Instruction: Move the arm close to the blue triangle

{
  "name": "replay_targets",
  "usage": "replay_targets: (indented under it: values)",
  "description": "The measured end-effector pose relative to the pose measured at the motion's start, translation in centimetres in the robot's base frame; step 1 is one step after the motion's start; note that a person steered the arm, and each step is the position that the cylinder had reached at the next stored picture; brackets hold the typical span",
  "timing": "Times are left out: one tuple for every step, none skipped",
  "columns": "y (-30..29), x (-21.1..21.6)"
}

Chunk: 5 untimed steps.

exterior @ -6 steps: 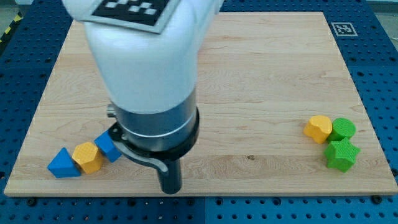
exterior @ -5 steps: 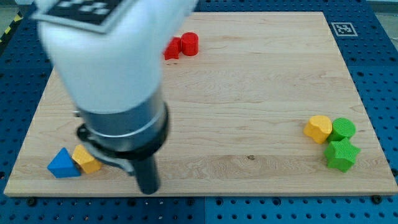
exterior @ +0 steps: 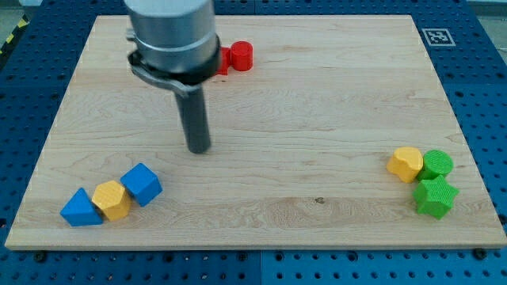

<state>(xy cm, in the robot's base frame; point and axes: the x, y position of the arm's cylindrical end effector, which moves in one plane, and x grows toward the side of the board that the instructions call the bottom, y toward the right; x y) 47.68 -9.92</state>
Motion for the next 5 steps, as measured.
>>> replay_targets:
  values:
    - [-6.9,-0.6]
    - [-13.6,-0.6]
    - [-16.5,1.4]
    - [-16.6,4.8]
    - [-14.7,7.7]
